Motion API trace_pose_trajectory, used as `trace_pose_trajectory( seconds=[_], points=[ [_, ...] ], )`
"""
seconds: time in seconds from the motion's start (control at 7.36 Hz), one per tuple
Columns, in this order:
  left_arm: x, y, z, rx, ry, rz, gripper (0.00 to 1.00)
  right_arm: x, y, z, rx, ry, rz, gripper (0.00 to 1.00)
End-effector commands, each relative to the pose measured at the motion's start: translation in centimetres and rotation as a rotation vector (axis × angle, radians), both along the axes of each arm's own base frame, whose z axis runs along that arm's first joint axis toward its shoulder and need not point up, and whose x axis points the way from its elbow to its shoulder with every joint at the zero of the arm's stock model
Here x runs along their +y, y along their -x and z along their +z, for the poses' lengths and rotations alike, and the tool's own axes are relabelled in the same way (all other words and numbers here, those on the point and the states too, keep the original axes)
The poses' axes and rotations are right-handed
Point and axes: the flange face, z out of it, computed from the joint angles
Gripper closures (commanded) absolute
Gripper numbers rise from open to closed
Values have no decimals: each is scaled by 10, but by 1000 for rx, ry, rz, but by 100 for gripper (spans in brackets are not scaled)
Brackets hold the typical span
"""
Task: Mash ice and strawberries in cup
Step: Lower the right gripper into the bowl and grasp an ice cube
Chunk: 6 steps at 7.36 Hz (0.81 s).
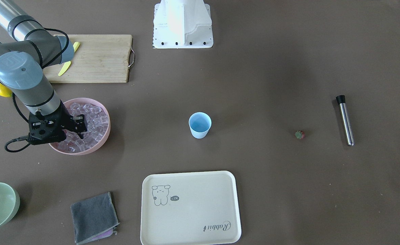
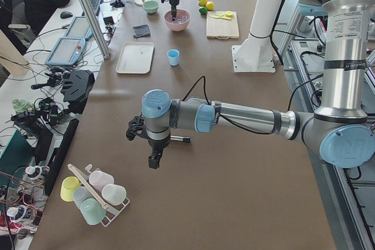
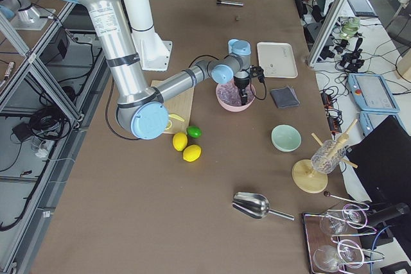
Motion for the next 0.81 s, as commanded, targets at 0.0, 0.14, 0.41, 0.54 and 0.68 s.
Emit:
trace_pose_trajectory(
  seconds=[0.0,0.14,0.41,0.54,0.68],
  points=[
    [-1,0,0,0,-1,0,2,2,2,2,3,1,-4,64],
    [-1,0,0,0,-1,0,2,2,0,-4,-5,-4,-3,71],
    [0,1,0,0,1,-1,1,3,2,-5,-8,-3,-6,80],
    [-1,1,1,0,2,-2,1,0,-1,-8,-14,-6,-2,81],
    [-1,1,1,0,2,-2,2,-3,-22,-34,-56,-10,8,81]
  ],
)
